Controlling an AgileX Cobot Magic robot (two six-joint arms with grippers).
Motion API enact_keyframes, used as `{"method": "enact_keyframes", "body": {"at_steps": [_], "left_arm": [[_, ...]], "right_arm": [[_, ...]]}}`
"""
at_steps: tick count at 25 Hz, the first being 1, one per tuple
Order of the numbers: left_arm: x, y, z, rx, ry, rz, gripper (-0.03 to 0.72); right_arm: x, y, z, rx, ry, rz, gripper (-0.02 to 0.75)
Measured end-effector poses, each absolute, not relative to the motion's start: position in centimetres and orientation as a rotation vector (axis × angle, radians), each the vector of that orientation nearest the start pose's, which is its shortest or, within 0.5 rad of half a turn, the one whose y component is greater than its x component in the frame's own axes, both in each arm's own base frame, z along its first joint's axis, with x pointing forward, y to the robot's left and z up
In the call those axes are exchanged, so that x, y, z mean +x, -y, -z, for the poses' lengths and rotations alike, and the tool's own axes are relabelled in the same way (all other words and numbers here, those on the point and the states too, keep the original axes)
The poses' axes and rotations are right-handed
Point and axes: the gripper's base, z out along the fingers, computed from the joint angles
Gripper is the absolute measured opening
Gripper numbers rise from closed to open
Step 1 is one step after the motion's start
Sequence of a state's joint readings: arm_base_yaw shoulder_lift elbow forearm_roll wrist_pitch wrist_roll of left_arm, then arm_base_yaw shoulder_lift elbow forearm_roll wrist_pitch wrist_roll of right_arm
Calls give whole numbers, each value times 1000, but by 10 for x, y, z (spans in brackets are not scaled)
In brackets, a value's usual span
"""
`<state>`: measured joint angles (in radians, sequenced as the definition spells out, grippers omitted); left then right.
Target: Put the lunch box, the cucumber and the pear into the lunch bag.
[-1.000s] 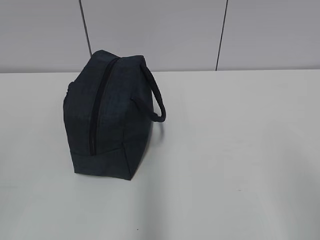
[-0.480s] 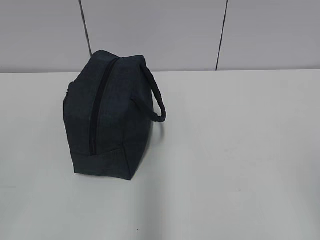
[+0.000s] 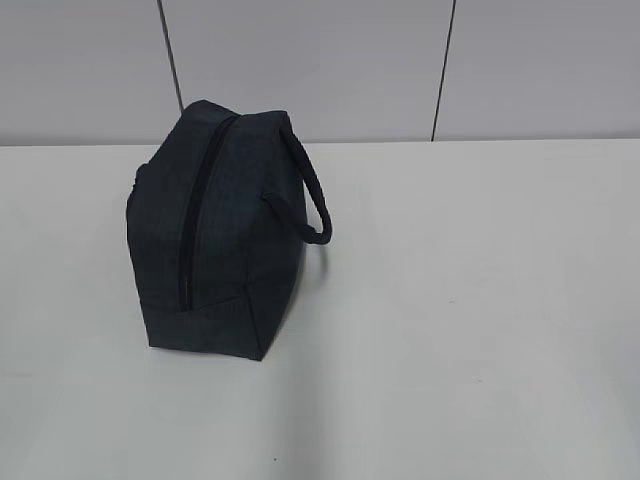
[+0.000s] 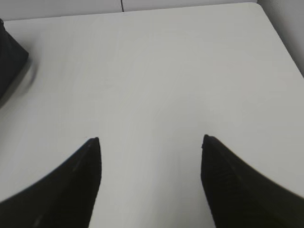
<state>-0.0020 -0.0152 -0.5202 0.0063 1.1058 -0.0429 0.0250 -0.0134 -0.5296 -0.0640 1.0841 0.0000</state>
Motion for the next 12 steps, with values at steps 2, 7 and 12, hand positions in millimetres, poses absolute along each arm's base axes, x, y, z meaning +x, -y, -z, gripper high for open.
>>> {"method": "enact_keyframes", "body": {"at_steps": [2,7,12], "left_arm": [[-12,-1,-279,-43,-2054,20,235],[-12,-1,-279,-43,-2054,20,235],[-12,-1,-279,-43,-2054,20,235]], "right_arm": [[-12,5,-284,12,-2022,80,489],[-12,5,-283,31,-2020,92,489],[-13,5,-283,37,-2018,89,489]]}}
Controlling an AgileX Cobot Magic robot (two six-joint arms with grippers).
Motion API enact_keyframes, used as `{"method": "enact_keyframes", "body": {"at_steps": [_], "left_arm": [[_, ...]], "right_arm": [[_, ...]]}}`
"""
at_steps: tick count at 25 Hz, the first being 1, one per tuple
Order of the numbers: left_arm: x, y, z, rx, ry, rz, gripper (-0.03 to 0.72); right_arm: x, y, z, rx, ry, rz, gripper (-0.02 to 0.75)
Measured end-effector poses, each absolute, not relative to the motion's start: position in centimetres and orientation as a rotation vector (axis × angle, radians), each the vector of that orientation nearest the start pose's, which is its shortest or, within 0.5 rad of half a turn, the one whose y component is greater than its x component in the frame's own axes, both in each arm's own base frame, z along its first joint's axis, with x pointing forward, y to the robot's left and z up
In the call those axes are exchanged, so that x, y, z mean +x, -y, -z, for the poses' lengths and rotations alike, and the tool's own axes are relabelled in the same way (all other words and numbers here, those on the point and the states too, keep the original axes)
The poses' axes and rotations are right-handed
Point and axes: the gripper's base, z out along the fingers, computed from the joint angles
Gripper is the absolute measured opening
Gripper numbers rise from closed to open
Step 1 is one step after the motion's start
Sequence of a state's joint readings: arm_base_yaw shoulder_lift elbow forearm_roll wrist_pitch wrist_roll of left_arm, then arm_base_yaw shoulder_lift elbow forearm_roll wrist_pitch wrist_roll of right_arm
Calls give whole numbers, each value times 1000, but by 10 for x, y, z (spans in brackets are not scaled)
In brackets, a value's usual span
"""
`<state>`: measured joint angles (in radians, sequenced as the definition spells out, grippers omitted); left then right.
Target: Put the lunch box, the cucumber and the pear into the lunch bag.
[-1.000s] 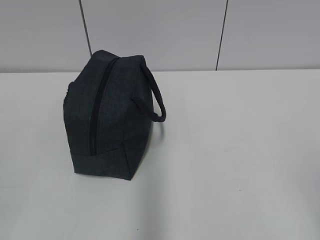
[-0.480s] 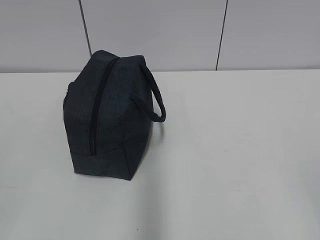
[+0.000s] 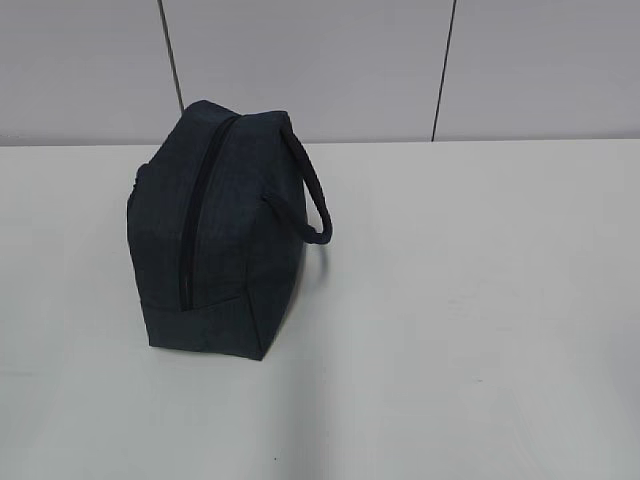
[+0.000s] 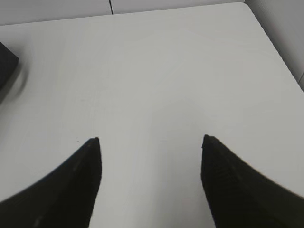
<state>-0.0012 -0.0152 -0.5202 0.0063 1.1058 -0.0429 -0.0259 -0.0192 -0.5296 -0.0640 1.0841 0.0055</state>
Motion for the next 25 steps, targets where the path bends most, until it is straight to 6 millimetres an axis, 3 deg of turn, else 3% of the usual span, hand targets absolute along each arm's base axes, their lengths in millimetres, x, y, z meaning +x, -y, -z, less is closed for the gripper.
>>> {"method": "enact_keyframes", "body": {"at_steps": [25], "left_arm": [[-12,-1,-279,-43,-2054,20,235]], "right_arm": [[-12,4,-272,39,-2098,76,489]]}}
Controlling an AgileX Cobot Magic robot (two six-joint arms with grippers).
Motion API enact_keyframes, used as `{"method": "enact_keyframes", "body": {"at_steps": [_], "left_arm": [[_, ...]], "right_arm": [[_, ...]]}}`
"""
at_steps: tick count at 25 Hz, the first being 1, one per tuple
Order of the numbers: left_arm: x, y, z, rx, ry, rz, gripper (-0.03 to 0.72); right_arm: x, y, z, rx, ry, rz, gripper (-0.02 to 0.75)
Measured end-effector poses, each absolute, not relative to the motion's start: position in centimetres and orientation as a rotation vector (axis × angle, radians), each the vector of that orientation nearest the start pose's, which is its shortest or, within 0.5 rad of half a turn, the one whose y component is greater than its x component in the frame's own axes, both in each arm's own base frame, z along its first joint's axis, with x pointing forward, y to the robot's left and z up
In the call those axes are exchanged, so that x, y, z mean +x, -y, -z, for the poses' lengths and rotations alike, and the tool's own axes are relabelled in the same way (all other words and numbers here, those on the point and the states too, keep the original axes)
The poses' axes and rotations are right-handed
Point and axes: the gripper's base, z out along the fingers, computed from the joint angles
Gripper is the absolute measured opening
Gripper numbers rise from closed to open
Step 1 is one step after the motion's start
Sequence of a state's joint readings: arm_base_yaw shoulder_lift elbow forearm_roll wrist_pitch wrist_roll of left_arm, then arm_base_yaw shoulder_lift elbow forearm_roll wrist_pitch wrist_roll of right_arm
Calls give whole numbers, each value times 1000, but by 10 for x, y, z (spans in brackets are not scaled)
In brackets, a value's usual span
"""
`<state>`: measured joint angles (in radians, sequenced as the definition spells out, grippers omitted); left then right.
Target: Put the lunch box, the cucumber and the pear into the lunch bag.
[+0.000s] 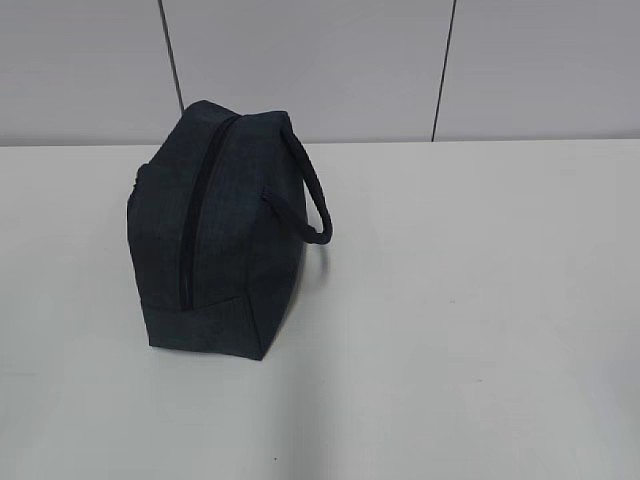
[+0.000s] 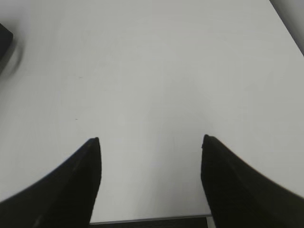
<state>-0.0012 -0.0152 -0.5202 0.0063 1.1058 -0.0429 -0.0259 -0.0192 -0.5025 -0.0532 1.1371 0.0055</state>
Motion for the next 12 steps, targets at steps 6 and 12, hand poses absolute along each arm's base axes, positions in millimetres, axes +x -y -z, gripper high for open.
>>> {"method": "enact_keyframes", "body": {"at_steps": [6,12], "left_arm": [[-12,-1,-279,-43,-2054,20,235],[-12,-1,-279,-43,-2054,20,235]], "right_arm": [[-12,4,-272,39,-2098,76,489],[-12,4,-272,39,-2098,76,489]]}}
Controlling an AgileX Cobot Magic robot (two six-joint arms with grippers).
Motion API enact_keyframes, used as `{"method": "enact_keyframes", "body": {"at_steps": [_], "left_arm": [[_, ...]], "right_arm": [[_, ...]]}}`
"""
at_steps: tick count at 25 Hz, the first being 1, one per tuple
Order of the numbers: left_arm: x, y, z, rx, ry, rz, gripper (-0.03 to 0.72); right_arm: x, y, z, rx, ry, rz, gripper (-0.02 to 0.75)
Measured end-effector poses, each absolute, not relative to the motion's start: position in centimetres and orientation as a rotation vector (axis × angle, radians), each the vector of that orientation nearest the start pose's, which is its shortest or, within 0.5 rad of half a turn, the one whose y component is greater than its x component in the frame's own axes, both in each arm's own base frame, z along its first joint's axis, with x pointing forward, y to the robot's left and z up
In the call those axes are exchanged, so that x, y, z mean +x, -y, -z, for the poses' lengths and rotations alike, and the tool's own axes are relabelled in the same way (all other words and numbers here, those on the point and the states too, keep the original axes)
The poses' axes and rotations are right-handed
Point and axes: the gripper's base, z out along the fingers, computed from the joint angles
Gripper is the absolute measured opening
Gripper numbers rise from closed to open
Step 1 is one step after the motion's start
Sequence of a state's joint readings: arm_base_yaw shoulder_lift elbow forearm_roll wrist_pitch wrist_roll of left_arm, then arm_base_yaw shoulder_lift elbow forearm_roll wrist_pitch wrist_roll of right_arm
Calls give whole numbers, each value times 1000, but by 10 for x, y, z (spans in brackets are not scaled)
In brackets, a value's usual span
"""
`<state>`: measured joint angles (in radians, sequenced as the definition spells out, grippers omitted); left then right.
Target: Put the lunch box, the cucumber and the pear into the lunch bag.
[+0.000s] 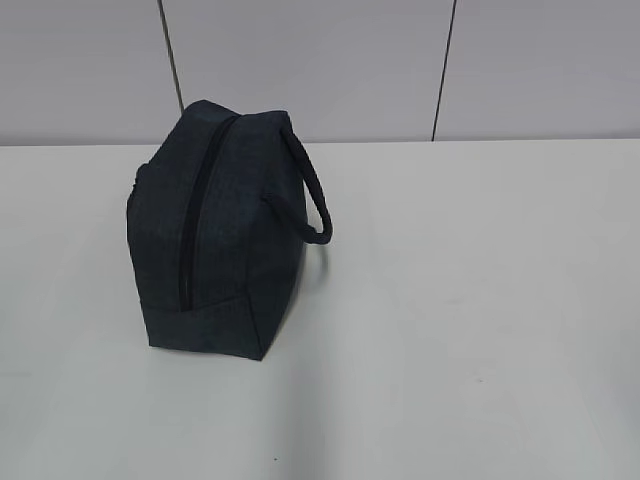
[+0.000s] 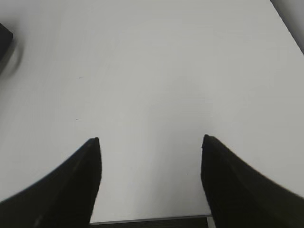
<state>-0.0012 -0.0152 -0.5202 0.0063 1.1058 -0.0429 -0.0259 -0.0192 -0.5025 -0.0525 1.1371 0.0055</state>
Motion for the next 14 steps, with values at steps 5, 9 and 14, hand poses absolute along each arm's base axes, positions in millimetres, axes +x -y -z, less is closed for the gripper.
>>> {"method": "enact_keyframes", "body": {"at_steps": [5,9,14], "left_arm": [[-12,-1,-279,-43,-2054,20,235],[-12,-1,-279,-43,-2054,20,235],[-12,-1,-279,-43,-2054,20,235]], "right_arm": [[-12,4,-272,39,-2100,76,489],[-12,4,-272,39,-2100,76,489],[-12,4,-272,38,-2100,74,489]]}}
